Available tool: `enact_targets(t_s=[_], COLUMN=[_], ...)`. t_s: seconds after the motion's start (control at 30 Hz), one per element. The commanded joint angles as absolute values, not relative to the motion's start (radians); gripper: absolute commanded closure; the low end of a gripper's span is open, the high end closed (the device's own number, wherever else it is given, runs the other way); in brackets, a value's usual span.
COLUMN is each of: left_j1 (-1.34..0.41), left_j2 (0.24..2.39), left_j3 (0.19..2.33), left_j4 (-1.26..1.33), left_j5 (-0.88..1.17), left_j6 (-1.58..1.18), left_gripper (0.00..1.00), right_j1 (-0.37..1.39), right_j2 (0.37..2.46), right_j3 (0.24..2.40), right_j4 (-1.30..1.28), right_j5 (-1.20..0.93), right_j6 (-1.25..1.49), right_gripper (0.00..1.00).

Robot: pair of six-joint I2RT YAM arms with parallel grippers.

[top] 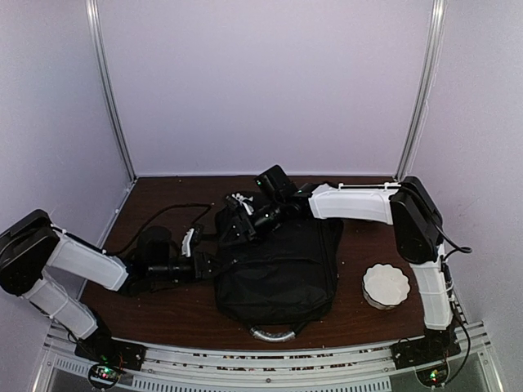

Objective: Pack the student bag
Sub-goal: Adjust the lower front pocket of the student bag.

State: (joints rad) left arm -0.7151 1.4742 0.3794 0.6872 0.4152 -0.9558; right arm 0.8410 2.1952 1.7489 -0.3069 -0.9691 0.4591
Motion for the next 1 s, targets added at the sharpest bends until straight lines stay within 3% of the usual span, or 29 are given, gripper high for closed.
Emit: enact_targets(t_s=[0.0,0.43,0.97], left_j1=[-0.736,-0.736,-0.737], left_j2=[1.43,1.344,1.394], left_j3=[0.362,0.351,0.363], left_j4=[0.74,0.62,0.606], left_j5=[0.467,0.42,0.421], left_j6=[-0.928,-0.883,-0.905], left_gripper=[0.65,0.65,0.64], right_j1=[0.838,0.836,0.862], right_j2=[2.16,2.019,2.094], right_j3=[1.773,1.705,1.714], right_j4=[-0.21,-0.535,-0.652], right_j5=[-0.964,-0.706,-0.791], right_j6=[0.476,0.229,0.189], right_gripper=[0.53,0.56,0.64])
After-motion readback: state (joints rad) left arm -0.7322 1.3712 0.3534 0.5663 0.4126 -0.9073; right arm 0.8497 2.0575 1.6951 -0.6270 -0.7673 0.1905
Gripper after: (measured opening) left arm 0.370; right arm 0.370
